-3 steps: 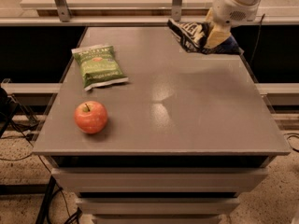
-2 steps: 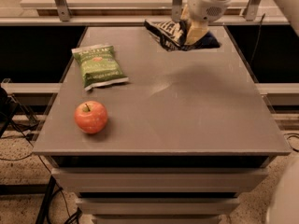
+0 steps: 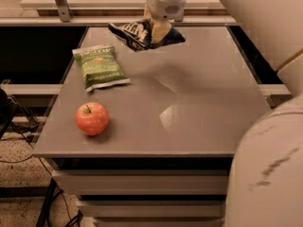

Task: Move blue chip bag near green jalapeno chip bag

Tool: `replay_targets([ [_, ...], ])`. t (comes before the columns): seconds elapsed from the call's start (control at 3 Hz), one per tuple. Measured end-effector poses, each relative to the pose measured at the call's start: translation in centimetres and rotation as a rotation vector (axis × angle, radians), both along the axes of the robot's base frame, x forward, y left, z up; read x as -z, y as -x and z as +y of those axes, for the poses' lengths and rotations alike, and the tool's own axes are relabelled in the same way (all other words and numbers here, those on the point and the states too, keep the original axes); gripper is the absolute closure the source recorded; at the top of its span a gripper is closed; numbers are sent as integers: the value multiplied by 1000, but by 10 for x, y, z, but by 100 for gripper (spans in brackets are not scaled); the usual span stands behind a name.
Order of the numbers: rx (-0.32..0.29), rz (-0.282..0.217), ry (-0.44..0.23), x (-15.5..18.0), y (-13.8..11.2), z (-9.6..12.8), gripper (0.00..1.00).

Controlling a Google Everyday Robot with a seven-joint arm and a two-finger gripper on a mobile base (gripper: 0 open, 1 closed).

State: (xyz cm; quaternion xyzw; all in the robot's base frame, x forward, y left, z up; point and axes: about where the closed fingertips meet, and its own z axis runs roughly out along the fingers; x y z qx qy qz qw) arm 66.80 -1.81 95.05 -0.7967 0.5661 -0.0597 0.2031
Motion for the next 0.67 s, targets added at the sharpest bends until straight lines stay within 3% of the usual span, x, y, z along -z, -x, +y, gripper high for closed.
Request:
replay_targets([
  [0.67, -5, 17, -14, 11, -30, 60, 100],
])
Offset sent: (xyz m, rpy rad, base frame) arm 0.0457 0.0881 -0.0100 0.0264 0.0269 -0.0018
